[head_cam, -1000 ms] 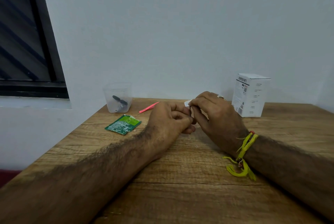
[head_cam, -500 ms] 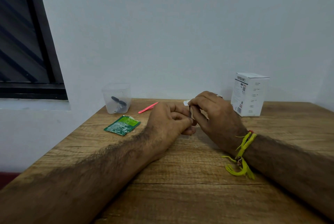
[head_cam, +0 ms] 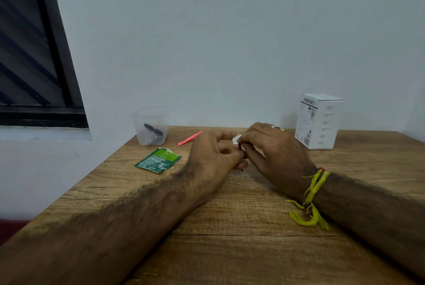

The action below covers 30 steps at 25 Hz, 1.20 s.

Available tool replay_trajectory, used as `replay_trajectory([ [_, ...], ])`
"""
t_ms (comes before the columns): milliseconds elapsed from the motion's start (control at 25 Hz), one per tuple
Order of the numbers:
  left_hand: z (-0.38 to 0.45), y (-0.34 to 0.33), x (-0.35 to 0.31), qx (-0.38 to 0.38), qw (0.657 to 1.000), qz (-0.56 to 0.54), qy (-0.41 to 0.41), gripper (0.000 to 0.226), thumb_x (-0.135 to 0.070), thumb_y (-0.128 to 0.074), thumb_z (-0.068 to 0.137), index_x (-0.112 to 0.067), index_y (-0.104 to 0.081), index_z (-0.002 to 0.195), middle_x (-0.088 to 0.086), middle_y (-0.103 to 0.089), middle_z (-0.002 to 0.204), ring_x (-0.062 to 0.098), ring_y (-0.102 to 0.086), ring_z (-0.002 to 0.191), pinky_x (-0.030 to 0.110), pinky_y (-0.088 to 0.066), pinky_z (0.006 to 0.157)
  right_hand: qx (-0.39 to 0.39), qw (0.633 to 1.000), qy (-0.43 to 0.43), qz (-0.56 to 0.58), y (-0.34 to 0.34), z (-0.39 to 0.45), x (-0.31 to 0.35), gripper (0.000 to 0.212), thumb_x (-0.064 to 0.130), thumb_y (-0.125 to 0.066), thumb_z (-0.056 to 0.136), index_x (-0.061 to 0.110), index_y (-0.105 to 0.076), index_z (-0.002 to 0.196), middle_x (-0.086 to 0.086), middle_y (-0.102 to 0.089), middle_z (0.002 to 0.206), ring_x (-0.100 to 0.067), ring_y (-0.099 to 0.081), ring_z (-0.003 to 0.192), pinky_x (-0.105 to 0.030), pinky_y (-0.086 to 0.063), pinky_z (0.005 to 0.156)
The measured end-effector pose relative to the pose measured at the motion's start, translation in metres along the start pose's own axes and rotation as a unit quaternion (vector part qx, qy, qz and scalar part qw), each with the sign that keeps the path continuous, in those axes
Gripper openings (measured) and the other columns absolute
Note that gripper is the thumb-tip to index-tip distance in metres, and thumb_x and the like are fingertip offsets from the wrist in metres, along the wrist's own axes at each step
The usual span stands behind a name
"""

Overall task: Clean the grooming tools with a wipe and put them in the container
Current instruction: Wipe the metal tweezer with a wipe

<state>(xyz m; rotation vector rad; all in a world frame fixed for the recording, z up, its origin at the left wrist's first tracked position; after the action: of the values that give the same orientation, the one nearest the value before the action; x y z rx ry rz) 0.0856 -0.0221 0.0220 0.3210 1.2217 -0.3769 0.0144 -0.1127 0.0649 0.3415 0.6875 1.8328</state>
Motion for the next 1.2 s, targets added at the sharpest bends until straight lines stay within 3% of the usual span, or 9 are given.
replay_trajectory([
  [240,0.0001,0.0022,-0.0035,-0.002,0.999,0.042,-0.017,0.027,0.009,-0.067,0.087,-0.004,-0.067,0.110,0.013,-0.077,0.076,0.019,-0.073,0.064,0.027,-0.060,0.058,-0.002,1.000,0.016,0.007,0.0007,-0.0007,0.0014,0.014,0.012,-0.060,0.091,0.012,-0.072,0.099,-0.003,-0.068,0.095,-0.026,-0.065,0.086,-0.045,-0.053,0.070],
  [400,-0.0012,0.0003,-0.0011,0.007,1.000,0.008,0.008,0.029,0.011,-0.065,0.089,-0.004,-0.063,0.115,0.010,-0.074,0.075,0.017,-0.071,0.063,0.031,-0.062,0.061,-0.007,1.000,0.003,0.023,0.0017,-0.0016,-0.0008,0.012,0.011,-0.063,0.090,0.014,-0.071,0.099,-0.001,-0.069,0.095,-0.024,-0.066,0.087,-0.045,-0.053,0.069],
  [640,-0.0015,0.0016,-0.0006,0.006,0.999,-0.033,0.024,0.040,0.018,-0.068,0.083,-0.003,-0.062,0.116,0.018,-0.075,0.092,0.027,-0.074,0.082,0.031,-0.063,0.065,0.006,1.000,0.001,0.012,0.0006,-0.0020,-0.0001,0.012,0.012,-0.067,0.089,0.017,-0.073,0.099,0.001,-0.071,0.097,-0.024,-0.066,0.087,-0.044,-0.053,0.068],
  [840,0.0004,0.0039,0.0018,0.001,0.999,-0.019,0.033,0.053,0.023,-0.072,0.072,-0.008,-0.064,0.115,0.016,-0.074,0.089,0.023,-0.073,0.077,0.040,-0.064,0.071,0.012,1.000,0.005,-0.001,0.0019,-0.0010,0.0025,0.013,0.012,-0.068,0.088,0.017,-0.075,0.098,0.000,-0.072,0.096,-0.027,-0.066,0.087,-0.044,-0.054,0.068],
  [960,0.0007,0.0050,0.0025,-0.004,0.999,-0.015,0.029,0.055,0.023,-0.072,0.070,-0.008,-0.064,0.115,0.023,-0.073,0.094,0.027,-0.072,0.077,0.047,-0.063,0.076,0.029,0.999,0.013,-0.011,-0.0003,-0.0015,0.0056,0.012,0.013,-0.070,0.086,0.016,-0.076,0.095,-0.001,-0.071,0.095,-0.027,-0.065,0.087,-0.044,-0.053,0.065],
  [1200,0.0016,0.0059,0.0014,-0.002,1.000,-0.012,0.025,0.058,0.027,-0.070,0.067,-0.006,-0.065,0.115,0.027,-0.072,0.098,0.028,-0.070,0.077,0.050,-0.061,0.078,0.036,0.999,0.012,-0.013,-0.0001,-0.0014,0.0068,0.010,0.014,-0.072,0.084,0.018,-0.076,0.093,0.001,-0.069,0.091,-0.026,-0.063,0.086,-0.040,-0.052,0.061],
])
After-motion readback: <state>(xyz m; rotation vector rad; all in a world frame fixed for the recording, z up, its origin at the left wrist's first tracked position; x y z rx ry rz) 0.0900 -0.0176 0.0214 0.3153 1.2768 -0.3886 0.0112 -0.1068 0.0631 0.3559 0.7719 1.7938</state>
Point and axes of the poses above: each hand's wrist, its own z-axis towards the middle knuckle, its own y-axis out of the back of the hand, x = y × z, the point moved 9 cm from there along z, towards the middle knuckle
